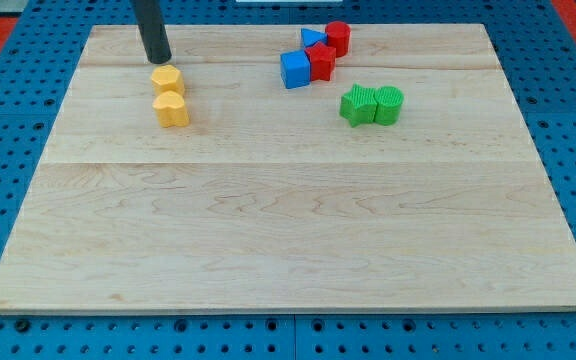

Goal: Point at the yellow heart

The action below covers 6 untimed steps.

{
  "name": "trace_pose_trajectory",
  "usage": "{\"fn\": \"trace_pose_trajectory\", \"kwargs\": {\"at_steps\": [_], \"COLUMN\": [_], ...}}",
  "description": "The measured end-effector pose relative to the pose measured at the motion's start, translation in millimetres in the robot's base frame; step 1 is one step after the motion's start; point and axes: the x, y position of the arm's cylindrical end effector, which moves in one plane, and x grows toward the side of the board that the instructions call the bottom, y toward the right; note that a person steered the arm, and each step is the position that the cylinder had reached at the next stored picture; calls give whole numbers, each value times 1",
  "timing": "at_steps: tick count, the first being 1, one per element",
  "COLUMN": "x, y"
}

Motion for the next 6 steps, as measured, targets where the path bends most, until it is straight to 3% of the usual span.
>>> {"fn": "trace_pose_trajectory", "kwargs": {"at_steps": [1,3,6], "x": [-5,-3,61], "y": [-6,48,79]}}
